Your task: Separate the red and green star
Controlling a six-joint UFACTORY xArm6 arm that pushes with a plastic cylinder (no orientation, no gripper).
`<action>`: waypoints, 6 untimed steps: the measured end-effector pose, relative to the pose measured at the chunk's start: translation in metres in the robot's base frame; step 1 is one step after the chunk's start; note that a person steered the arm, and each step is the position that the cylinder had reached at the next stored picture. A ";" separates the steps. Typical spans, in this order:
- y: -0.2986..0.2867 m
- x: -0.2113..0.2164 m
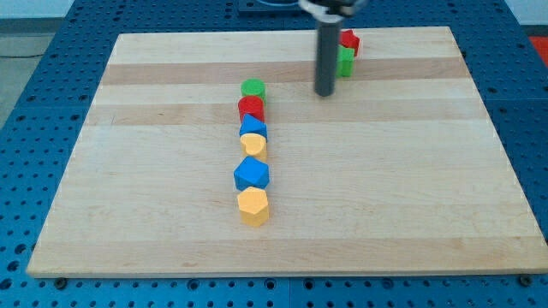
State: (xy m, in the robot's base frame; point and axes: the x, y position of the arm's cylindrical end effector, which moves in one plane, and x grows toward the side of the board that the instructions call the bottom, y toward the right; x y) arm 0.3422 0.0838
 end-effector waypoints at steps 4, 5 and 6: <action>0.032 -0.059; 0.037 -0.070; 0.041 -0.088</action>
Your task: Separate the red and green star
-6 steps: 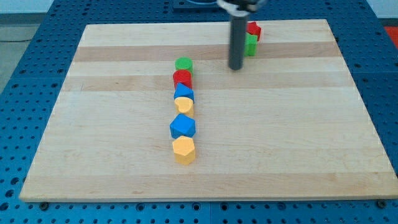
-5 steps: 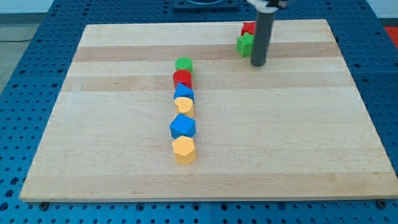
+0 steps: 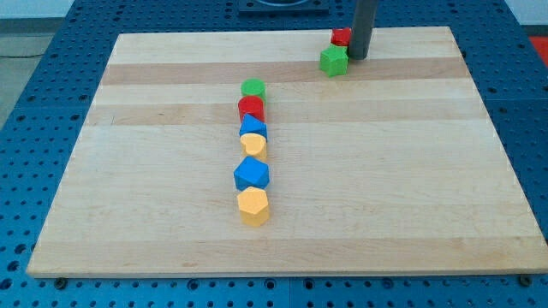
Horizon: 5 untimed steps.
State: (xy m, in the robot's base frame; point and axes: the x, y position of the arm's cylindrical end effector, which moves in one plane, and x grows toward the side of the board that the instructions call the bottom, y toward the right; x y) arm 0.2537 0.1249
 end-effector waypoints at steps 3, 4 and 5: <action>-0.024 -0.034; -0.052 -0.038; -0.079 -0.049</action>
